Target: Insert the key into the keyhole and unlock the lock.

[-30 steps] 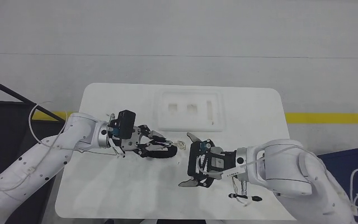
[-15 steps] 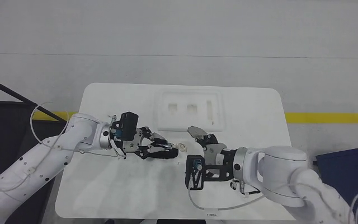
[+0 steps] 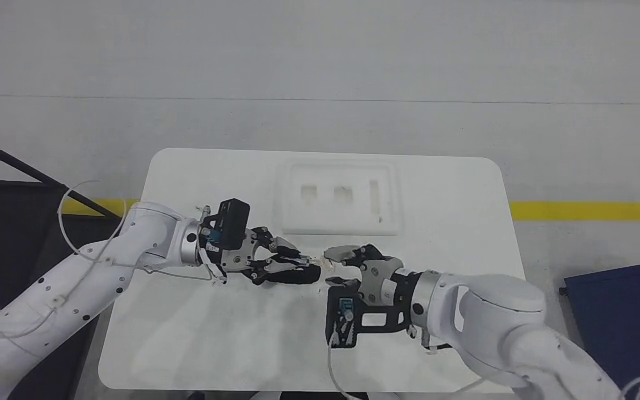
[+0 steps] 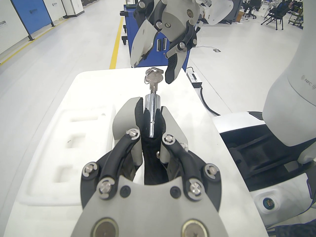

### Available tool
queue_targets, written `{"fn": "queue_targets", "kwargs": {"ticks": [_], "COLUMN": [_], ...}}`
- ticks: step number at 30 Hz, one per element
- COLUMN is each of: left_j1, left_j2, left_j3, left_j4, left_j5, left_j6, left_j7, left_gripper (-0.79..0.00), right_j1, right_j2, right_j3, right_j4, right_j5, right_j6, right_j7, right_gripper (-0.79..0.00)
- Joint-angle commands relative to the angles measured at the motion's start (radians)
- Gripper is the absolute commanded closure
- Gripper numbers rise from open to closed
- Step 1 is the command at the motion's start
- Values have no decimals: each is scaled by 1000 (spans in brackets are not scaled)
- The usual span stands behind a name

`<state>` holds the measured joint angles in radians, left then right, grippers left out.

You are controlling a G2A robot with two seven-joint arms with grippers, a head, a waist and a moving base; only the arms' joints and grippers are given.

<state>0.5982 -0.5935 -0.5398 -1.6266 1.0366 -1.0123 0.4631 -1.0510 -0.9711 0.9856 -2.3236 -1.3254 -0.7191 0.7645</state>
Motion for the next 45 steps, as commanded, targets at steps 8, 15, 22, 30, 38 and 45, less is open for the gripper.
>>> {"fn": "queue_targets", "kwargs": {"ticks": [8,15,22,30,38,45], "left_j1": [-18,-29,-38,-47,-54,-56], "left_j2": [1,2,3,2,2,2], "left_j3": [23,39,49,60,66,69], "left_j4": [6,10,14,18,14,13], "left_j5": [-4,-2,5,15,26,36], "left_j6": [0,0,0,0,0,0], "left_j7": [10,21,35,44,50,56], "left_gripper": [0,0,0,0,0,0], "right_j1": [-13,-11,1,15,52,62], "right_j2": [-2,-7,-11,-15,-22,-28], "right_j3": [-15,-20,-7,5,-3,-1], "right_j4": [-17,-15,4,39,84,148], "right_j5": [-58,-58,33,193,382,568], "right_j6": [5,16,3,30,85,172], "right_j7": [2,0,-2,33,105,130], "right_gripper": [-259,-160,-65,0,0,0]}}
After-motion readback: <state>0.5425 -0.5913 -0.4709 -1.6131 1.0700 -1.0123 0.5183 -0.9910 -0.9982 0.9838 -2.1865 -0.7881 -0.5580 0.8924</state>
